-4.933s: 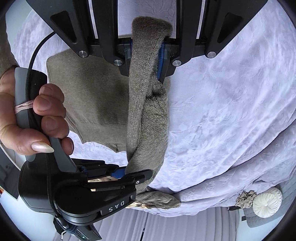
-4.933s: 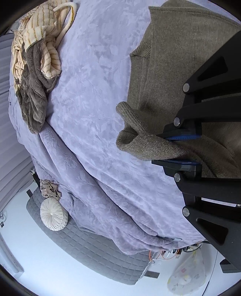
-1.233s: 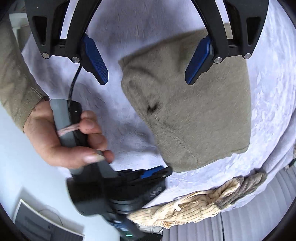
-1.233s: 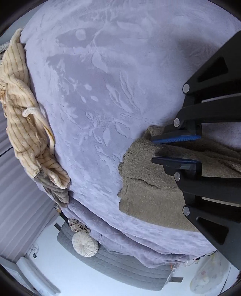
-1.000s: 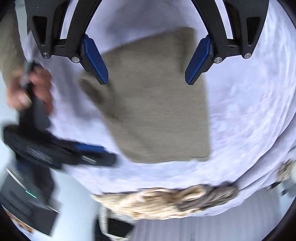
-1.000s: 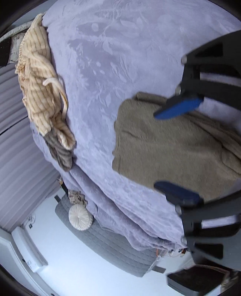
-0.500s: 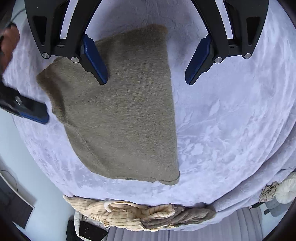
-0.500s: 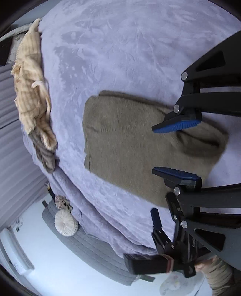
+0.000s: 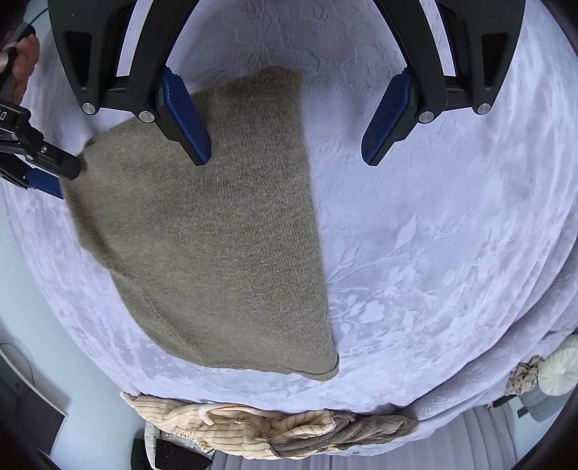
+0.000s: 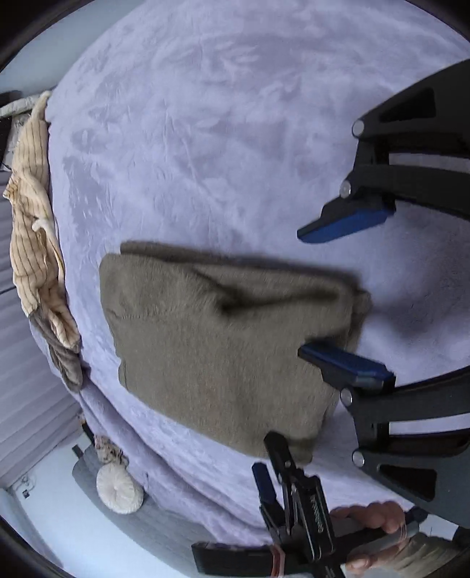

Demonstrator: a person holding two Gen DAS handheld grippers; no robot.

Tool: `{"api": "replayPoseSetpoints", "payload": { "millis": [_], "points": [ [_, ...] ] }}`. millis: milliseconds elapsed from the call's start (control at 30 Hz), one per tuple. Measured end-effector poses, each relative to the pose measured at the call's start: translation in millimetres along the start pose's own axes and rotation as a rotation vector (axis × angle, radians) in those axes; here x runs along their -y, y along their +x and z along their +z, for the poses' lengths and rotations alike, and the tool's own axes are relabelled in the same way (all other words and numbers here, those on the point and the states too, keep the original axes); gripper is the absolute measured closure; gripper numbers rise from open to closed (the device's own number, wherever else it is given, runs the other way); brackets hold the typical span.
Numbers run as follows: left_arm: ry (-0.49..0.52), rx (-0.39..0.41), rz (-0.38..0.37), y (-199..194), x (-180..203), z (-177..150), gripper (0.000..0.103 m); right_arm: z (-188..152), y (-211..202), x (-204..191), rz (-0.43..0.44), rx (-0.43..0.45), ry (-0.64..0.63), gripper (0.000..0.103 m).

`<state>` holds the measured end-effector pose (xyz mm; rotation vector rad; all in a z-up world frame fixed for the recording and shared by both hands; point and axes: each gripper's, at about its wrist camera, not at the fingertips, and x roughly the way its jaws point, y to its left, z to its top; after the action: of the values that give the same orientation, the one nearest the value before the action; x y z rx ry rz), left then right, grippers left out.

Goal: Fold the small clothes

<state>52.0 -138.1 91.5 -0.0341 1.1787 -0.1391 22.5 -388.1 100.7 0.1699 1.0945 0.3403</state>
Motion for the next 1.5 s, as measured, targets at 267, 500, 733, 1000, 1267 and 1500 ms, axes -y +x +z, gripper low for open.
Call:
{"api": "replayPoseSetpoints", "payload": {
  "millis": [267, 500, 733, 1000, 1267, 1500],
  "points": [
    [-0.184, -0.092, -0.269, 7.4, -38.7, 52.4, 0.017, 45.9, -16.2, 22.1, 0.085, 0.070, 0.116, 0.021],
    [-0.271, -0.200, -0.422, 62.1, -35.0, 84.1, 0.016, 86.9, 65.9, 26.8, 0.209, -0.086, 0.214, 0.021],
    [-0.241, -0.217, -0.434, 95.5, -12.3, 82.7, 0.011, 85.7, 113.6, 18.6, 0.264, -0.132, 0.212, 0.020],
    [-0.125, -0.153, -0.357, 73.0, 2.8, 89.8, 0.048, 96.0, 100.9, -13.4, 0.210, -0.093, 0.099, 0.059],
    [-0.033, -0.100, -0.278, 40.6, 17.2, 90.9, 0.053, 97.7, 66.5, -46.6, 0.139, -0.042, 0.004, 0.061],
    [-0.006, -0.078, -0.258, 14.4, 13.7, 72.9, 0.053, 84.4, 49.7, -63.4, 0.136, -0.029, -0.015, 0.061]
  ]
}}
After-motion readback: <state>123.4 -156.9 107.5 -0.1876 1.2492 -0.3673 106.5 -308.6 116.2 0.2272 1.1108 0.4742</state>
